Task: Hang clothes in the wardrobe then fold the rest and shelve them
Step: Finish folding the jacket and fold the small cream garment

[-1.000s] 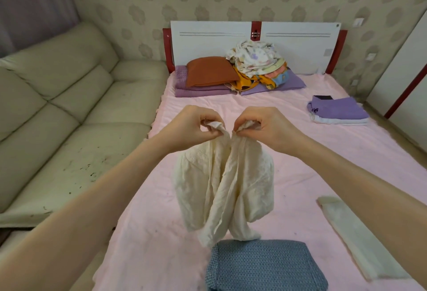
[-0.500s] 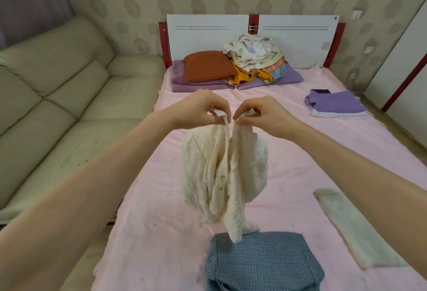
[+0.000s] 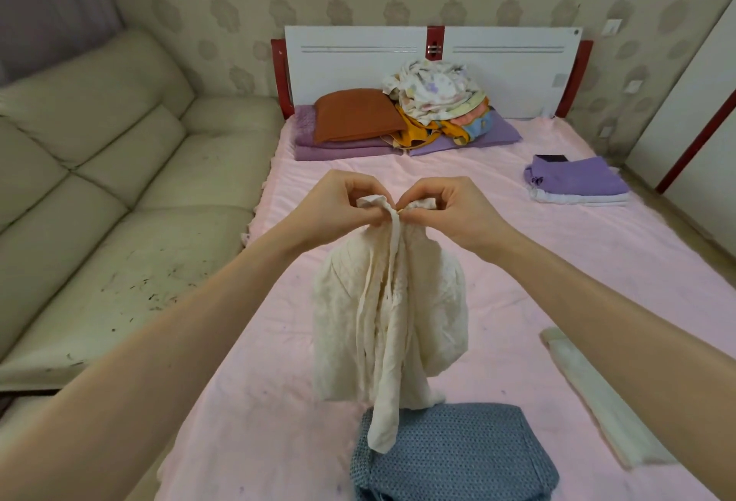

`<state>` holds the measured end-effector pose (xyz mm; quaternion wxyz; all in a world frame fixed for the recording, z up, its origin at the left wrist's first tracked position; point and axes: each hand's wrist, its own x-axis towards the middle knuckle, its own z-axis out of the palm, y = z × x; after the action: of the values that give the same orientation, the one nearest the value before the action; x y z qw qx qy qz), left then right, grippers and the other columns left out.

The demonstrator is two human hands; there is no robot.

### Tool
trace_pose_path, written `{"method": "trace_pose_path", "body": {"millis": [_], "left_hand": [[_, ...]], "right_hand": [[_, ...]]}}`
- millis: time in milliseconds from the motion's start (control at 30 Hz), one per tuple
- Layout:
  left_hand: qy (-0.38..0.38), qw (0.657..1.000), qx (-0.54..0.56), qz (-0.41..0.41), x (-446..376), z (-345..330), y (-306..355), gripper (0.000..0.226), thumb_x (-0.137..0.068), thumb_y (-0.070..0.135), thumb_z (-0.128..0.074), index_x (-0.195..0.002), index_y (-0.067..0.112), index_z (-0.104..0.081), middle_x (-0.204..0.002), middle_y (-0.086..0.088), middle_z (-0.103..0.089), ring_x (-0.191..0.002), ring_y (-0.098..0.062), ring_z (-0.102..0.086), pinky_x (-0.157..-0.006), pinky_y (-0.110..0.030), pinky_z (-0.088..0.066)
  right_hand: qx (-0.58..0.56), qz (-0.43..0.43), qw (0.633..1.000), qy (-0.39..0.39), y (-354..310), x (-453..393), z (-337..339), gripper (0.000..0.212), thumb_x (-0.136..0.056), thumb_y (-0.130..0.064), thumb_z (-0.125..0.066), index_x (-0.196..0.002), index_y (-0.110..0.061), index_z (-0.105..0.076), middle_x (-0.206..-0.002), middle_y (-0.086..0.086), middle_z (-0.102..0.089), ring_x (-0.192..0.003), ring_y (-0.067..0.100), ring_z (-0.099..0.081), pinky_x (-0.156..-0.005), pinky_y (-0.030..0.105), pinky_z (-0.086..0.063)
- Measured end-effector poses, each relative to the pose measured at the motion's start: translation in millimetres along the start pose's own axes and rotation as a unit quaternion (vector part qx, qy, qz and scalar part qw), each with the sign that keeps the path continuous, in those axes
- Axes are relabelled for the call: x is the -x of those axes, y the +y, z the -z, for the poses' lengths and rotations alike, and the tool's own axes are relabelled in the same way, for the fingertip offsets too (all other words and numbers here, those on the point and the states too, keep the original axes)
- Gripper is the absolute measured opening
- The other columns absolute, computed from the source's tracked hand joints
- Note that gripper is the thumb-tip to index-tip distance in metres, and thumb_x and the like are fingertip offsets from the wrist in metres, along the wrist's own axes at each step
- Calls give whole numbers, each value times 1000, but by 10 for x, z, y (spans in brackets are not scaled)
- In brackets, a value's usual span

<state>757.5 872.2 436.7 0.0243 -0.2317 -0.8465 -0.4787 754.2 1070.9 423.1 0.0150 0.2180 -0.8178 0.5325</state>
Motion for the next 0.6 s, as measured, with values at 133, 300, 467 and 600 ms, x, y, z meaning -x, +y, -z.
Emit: {"method": "trace_pose_path", "body": {"millis": [133, 300, 467, 600], "left_hand": [[-2, 999, 16, 45, -9, -28, -11, 22, -78, -2, -68, -91, 13, -78, -72, 6, -73, -67, -3, -62, -70, -23, -52], [-26, 996, 23, 78, -45, 23, -13, 15, -78, 5, -72, -90, 9, -78, -81, -9, -74, -71, -7, -61, -71, -28, -51], [-105, 977, 68, 171, -93, 108, -4, 17, -80, 4, -73, -95, -2, -74, -95, -14, -72, -81, -10, -68, -73, -17, -54], [-133, 953, 103, 254, -111, 107, -47, 11, -78, 5, -72, -68, 2, -69, -70, -3, -57, -71, -8, -58, -72, -16, -51]], "right_hand": [[-2, -5, 1000, 2, -24, 24, -6, 7, -82, -6, -72, -85, -3, -67, -74, 10, -65, -58, 20, -42, -52, 24, -38], [-13, -26, 1000, -10, -35, 10, -14, 15, -82, -4, -72, -91, -2, -60, -78, 20, -67, -60, 22, -49, -57, 32, -43], [-25, -66, 995, -71, -65, -26, -32, 28, -83, -2, -70, -97, -2, -45, -82, 21, -70, -67, 29, -57, -64, 40, -46], [2, -70, 993, -96, -88, -44, -94, 20, -85, -4, -68, -93, -2, -50, -80, 28, -65, -65, 26, -54, -64, 38, -42]]}}
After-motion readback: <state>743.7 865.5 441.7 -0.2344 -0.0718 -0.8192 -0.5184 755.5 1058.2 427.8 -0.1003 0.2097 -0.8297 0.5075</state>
